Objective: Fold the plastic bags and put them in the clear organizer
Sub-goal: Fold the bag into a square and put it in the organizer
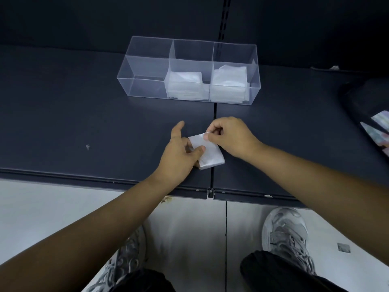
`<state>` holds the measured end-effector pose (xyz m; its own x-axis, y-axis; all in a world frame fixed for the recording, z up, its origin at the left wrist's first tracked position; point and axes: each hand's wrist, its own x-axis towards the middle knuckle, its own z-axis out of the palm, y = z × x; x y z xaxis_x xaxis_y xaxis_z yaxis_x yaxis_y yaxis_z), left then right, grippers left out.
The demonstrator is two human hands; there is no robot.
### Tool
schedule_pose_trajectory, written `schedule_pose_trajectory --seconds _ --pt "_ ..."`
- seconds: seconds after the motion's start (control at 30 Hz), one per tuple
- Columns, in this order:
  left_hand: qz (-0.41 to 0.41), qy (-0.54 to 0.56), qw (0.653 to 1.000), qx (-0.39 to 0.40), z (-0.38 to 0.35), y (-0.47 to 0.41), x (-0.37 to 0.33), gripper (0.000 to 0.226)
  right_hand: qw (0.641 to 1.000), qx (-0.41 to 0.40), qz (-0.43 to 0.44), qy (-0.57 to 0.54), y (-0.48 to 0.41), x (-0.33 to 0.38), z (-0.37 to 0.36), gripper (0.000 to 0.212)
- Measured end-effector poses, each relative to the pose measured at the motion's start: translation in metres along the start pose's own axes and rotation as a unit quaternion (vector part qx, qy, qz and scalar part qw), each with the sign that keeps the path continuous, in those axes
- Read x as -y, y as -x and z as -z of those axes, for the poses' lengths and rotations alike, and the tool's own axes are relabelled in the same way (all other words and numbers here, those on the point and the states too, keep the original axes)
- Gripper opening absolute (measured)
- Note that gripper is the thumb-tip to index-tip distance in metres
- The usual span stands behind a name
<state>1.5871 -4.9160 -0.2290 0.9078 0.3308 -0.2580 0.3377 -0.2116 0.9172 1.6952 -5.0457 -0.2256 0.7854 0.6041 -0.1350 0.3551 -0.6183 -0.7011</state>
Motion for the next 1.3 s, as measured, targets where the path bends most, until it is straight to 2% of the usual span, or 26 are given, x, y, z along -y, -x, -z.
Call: schedule_pose_trajectory --seconds 0.17,0.3,0.4,0.5,0.57,0.63,0.7,0.8,0.9,0.97,1.03,1.2,1.3 --pt "-0.044 -0.087 0.994 -0.04 0.003 0.01 -0.002 0.08 1.0 -0.009 -0.007 0.023 -0.004 0.002 -0.003 0.011" --pt "-0.049 -0.082 0.993 -0.076 0.003 0.021 0.001 0.088 1.0 -0.005 -0.021 -0.019 -0.003 0.004 -0.001 0.009" --pt "-0.042 -0.033 0.998 -0.031 0.0 0.031 0.002 0.092 0.991 0.029 -0.002 -0.134 0.014 0.009 0.012 0.006" --pt "-0.079 -0.053 0.995 0.027 -0.003 0.041 0.007 0.094 0.981 0.1 0.048 -0.159 0.047 0.011 0.031 0.014" --pt "-0.154 -0.159 0.975 0.008 -0.006 0.047 0.011 0.076 0.977 0.139 0.06 -0.151 0.072 0.01 0.039 0.015" --pt "-0.259 -0.256 0.931 -0.025 -0.011 0.053 0.018 0.049 0.981 0.142 0.056 -0.123 0.092 0.008 0.041 0.016" --pt "-0.297 -0.285 0.911 -0.026 -0.017 0.06 0.023 0.032 0.982 0.149 0.048 -0.105 0.103 0.006 0.039 0.014" --pt "-0.285 -0.263 0.922 0.008 -0.016 0.063 0.024 0.019 0.979 0.179 0.044 -0.091 0.107 0.009 0.039 0.009" --pt "-0.241 -0.239 0.94 0.024 -0.01 0.061 0.02 0.016 0.981 0.167 0.082 0.045 0.103 0.01 0.04 0.013" --pt "-0.194 -0.224 0.955 0.023 -0.009 0.06 0.018 0.015 0.977 0.177 0.081 0.088 0.098 0.01 0.04 0.012" --pt "-0.154 -0.213 0.965 0.018 -0.009 0.059 0.017 0.016 0.978 0.183 0.06 0.073 0.094 0.012 0.04 0.008" --pt "-0.077 -0.125 0.989 0.034 -0.008 0.051 0.01 0.029 0.988 0.132 0.073 0.029 0.064 0.015 0.034 0.011" --pt "-0.079 -0.141 0.987 0.025 -0.009 0.047 0.006 0.026 0.991 0.121 0.049 0.012 0.045 0.015 0.026 0.01"
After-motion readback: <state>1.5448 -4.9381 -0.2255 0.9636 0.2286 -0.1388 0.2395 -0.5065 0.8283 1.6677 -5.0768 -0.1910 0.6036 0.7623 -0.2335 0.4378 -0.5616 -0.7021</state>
